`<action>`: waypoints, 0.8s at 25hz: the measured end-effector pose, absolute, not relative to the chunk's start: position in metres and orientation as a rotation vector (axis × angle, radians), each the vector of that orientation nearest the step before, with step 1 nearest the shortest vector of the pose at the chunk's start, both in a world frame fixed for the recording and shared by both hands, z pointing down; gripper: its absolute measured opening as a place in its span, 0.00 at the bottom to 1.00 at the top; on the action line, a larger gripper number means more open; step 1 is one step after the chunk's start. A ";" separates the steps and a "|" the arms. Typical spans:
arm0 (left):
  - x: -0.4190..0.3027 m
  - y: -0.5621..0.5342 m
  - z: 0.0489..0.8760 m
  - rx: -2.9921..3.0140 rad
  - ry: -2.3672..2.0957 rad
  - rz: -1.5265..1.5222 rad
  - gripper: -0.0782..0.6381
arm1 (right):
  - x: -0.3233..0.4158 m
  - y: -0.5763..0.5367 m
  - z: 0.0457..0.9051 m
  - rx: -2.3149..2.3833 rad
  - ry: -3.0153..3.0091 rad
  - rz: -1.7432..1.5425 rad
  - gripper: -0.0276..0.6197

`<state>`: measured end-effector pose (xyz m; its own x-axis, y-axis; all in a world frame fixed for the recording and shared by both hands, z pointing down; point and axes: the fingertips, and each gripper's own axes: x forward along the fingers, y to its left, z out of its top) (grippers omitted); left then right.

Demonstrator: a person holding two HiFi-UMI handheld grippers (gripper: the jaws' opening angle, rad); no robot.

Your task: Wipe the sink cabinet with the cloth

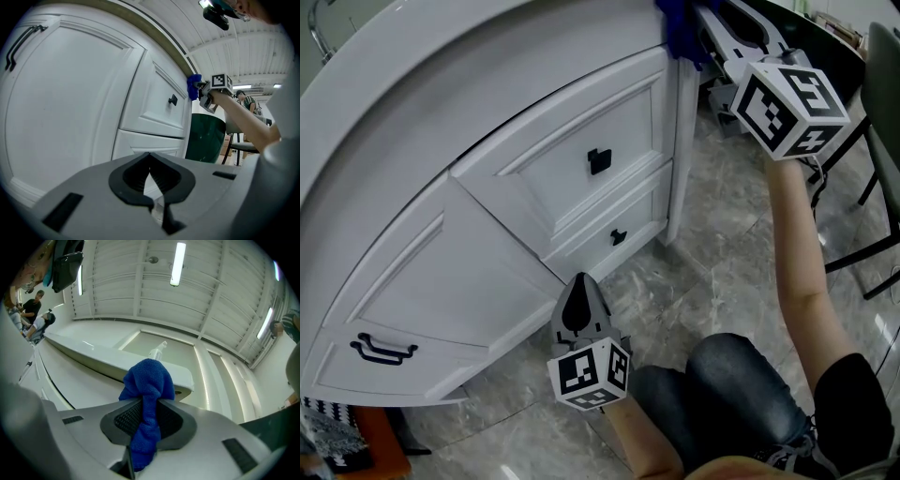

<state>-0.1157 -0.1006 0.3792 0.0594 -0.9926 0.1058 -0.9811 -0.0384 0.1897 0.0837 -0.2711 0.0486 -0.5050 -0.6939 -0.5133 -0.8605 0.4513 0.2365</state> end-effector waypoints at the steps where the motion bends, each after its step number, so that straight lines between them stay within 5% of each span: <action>1: -0.115 -0.101 0.379 2.122 -2.019 -0.084 0.12 | 0.084 -0.271 0.050 -1.311 2.364 0.649 0.17; 20: -0.114 -0.098 0.375 2.124 -2.024 -0.075 0.12 | 0.086 -0.276 0.086 -1.302 2.423 0.568 0.17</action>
